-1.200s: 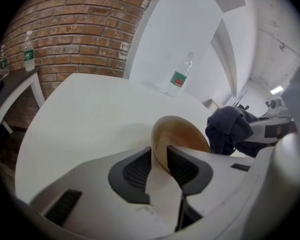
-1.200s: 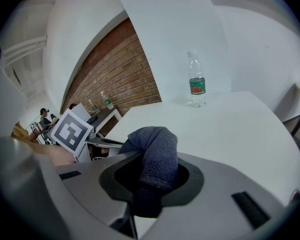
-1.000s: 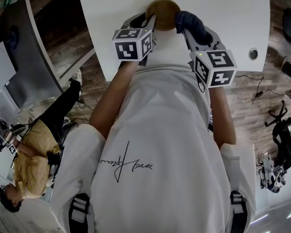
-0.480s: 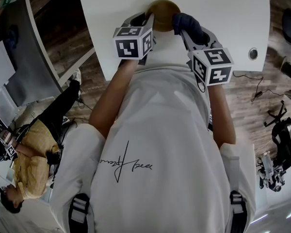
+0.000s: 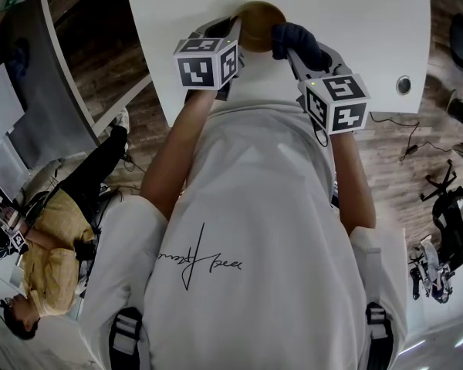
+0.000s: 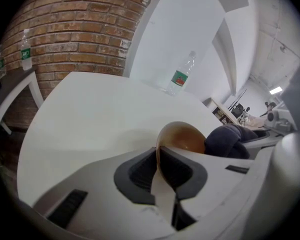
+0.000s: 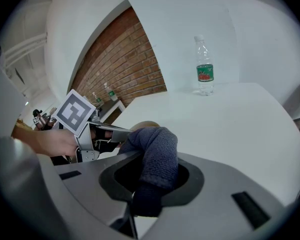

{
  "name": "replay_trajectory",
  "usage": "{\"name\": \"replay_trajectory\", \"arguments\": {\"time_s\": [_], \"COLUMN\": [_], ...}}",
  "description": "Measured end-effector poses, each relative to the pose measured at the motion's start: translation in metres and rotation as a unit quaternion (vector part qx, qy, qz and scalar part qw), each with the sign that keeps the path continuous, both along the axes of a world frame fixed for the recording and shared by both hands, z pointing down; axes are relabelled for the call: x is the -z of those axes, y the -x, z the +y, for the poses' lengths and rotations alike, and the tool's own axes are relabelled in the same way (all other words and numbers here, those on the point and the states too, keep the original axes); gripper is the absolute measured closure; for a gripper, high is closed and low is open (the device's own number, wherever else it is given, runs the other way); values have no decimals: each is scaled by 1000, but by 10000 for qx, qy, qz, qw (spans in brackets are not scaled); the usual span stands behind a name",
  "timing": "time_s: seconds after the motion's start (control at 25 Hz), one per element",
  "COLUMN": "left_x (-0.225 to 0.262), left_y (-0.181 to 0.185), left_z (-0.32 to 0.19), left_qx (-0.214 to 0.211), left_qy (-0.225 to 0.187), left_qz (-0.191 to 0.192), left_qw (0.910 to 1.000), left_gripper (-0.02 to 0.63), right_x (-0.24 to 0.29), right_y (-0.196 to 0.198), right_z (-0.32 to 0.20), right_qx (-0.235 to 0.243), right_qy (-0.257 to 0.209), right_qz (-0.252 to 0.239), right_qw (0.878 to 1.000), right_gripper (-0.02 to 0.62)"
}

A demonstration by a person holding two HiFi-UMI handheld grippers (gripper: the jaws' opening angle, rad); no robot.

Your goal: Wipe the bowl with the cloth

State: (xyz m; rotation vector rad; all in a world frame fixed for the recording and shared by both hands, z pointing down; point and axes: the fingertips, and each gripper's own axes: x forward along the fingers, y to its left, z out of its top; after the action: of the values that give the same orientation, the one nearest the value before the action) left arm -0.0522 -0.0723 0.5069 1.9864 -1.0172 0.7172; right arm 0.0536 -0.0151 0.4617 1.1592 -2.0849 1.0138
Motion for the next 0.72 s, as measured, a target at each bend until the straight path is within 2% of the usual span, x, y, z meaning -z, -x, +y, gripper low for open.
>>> {"name": "replay_trajectory", "arguments": {"time_s": [0.72], "left_x": [-1], "left_y": [1], "left_z": [7], "left_qx": [-200], "left_qy": [43], "left_qz": [-60], "left_qw": [9998], "left_gripper": [589], "right_x": [-3], "right_y": [-2], "right_z": [-3], "right_qx": [9], "right_qy": [-12], "right_qz": [75], "right_qw": [10000], "right_gripper": [525]}}
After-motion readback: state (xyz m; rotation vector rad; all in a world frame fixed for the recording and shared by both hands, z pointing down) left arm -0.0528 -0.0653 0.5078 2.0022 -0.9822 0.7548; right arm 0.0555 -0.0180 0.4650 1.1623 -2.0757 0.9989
